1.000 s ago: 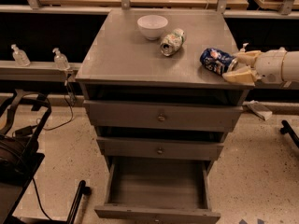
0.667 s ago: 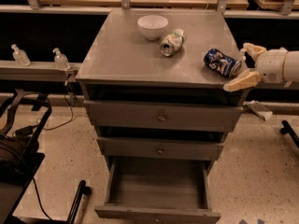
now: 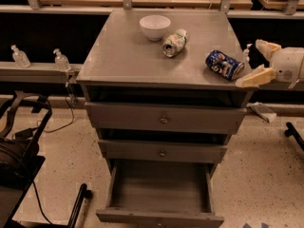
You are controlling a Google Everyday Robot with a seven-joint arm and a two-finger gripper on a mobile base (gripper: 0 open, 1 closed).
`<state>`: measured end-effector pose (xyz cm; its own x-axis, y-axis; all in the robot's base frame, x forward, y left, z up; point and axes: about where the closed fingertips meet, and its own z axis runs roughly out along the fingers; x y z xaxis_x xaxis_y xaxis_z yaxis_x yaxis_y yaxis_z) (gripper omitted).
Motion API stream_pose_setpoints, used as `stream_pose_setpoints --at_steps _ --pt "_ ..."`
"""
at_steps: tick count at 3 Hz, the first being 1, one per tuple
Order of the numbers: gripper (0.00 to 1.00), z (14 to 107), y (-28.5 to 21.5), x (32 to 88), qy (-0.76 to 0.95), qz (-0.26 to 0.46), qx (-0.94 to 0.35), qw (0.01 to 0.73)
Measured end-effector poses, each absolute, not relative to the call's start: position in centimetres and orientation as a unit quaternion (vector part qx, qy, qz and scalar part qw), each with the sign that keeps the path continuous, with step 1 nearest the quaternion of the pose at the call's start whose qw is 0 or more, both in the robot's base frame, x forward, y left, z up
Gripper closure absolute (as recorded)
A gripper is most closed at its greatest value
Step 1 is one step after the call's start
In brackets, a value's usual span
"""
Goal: Pick pepsi can from bottom drawer and place on counter
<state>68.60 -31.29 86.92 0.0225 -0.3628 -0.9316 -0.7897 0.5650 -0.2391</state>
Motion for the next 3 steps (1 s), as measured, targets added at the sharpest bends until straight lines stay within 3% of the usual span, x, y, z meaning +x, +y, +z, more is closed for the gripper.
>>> stream_pose_setpoints --at_steps 3 --pt "0.0 89.6 -34.9 66.6 0.687 0.145 -0.404 0.586"
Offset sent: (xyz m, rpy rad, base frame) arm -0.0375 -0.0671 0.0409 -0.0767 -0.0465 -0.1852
